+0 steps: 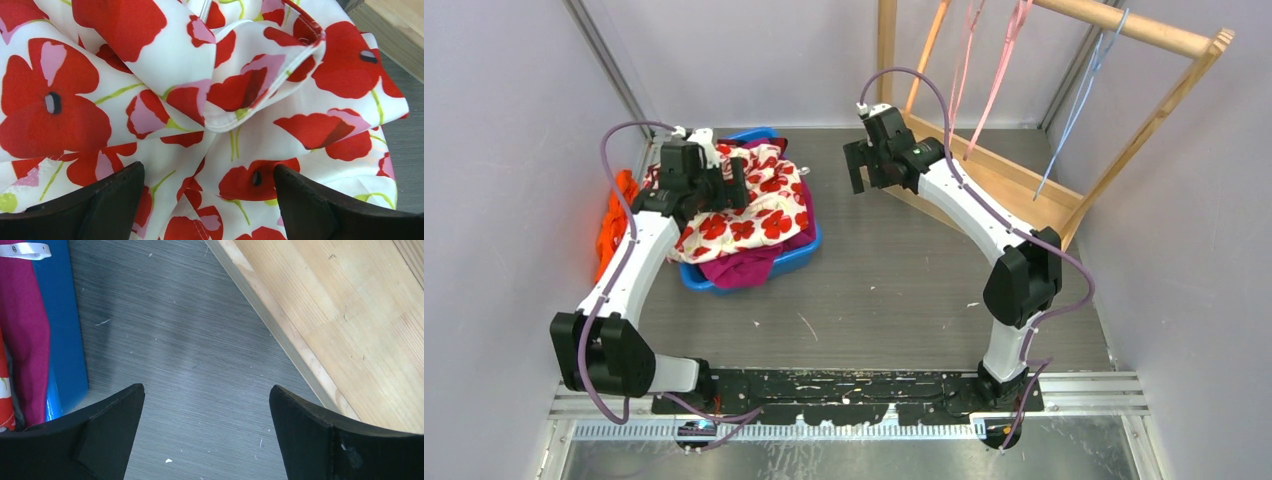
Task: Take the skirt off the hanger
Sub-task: Reset both arms
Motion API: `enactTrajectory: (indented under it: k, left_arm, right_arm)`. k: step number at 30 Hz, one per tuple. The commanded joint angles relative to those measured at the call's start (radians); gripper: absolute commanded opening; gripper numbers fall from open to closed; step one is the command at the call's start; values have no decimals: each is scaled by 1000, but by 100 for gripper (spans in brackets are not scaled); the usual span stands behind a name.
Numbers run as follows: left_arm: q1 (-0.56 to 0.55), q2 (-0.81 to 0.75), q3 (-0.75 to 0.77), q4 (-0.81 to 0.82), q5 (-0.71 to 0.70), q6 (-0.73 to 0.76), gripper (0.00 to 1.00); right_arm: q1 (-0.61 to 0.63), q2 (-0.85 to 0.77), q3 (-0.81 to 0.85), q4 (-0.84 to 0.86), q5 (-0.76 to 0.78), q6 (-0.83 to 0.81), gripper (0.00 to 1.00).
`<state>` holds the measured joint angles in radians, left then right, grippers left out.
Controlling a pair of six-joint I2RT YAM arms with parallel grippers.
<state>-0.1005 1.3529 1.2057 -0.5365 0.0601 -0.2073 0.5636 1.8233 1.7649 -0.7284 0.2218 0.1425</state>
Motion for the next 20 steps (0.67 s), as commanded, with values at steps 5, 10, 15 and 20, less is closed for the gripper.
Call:
enactTrajectory:
  k: [5,10,15,20]
  left_arm:
    - [-66,-36,4,79,-152,-37,99]
    - [-84,-43,-1,81,-153,-41,99]
    - [-94,-44,-1,80,-176,-48,99]
    - [-94,-8,37,37,-167,-56,99]
  right_arm:
    - [30,-48,32,32,-6,-16,100]
    - [44,-50,21,36,16,-38,100]
    - [44,-54,25,35,20,-38,100]
    - [44,-61,16,34,19,-41,100]
